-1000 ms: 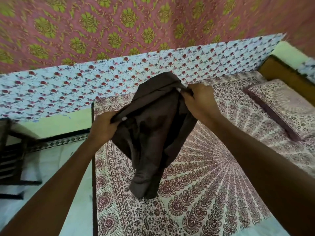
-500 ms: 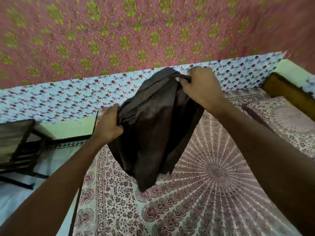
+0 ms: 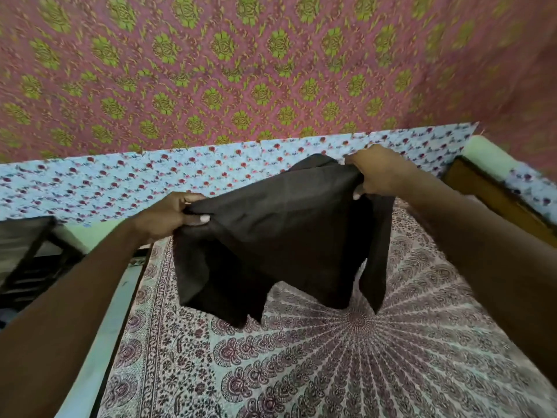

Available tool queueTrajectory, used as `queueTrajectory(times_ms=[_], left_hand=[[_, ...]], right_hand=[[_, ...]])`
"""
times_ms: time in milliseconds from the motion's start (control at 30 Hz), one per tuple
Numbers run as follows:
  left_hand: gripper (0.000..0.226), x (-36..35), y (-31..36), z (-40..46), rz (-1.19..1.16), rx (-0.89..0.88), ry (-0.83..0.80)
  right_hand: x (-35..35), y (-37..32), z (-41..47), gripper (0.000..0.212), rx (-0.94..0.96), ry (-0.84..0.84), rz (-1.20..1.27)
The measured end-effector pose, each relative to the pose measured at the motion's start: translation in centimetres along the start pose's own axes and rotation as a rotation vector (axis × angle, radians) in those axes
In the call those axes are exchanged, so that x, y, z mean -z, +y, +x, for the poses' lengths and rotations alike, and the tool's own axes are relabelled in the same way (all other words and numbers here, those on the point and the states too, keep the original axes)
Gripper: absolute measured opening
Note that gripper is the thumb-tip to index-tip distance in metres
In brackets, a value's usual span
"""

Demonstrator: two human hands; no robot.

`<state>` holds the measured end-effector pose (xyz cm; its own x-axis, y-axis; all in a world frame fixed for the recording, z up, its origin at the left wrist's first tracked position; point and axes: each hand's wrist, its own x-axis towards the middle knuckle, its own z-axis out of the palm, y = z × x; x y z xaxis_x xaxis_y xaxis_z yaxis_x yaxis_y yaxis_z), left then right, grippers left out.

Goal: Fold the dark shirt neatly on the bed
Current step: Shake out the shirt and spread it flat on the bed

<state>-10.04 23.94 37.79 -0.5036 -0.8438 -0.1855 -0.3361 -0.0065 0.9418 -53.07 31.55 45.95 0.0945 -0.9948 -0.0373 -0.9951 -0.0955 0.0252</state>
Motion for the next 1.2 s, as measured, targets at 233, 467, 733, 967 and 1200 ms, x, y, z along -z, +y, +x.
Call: queueTrajectory(times_ms=[233,467,733,967,1200], left_hand=[[0.058,-2.0,1.8,0.7,-0.003,0.051,-0.077],[0.058,-3.8,1.8,0.6,0.211,-0.146,0.019],[0.031,-9.4,5.4,1.6,0.615,-0.164,0.201],[0.047,-15.6,8.9,0.2,0.757,-0.165,0.762],[0.013,-19.2,10.5,0.0,0.815,-0.128,0.585]], right_hand=[[-2.5,1.6,-0.7,0.011,-0.159,0.2,0.144],[-5.0,2.5,-3.5,0.026,-0.37,0.399,0.484],[-4.6,7.5,-5.1,0.038,-0.263,0.335,0.388],[-2.1,14.6,-9.4,0.032,0.039,-0.002,0.159],[-3.5,22.5,-11.6,0.025,-0.143,0.184,0.306]])
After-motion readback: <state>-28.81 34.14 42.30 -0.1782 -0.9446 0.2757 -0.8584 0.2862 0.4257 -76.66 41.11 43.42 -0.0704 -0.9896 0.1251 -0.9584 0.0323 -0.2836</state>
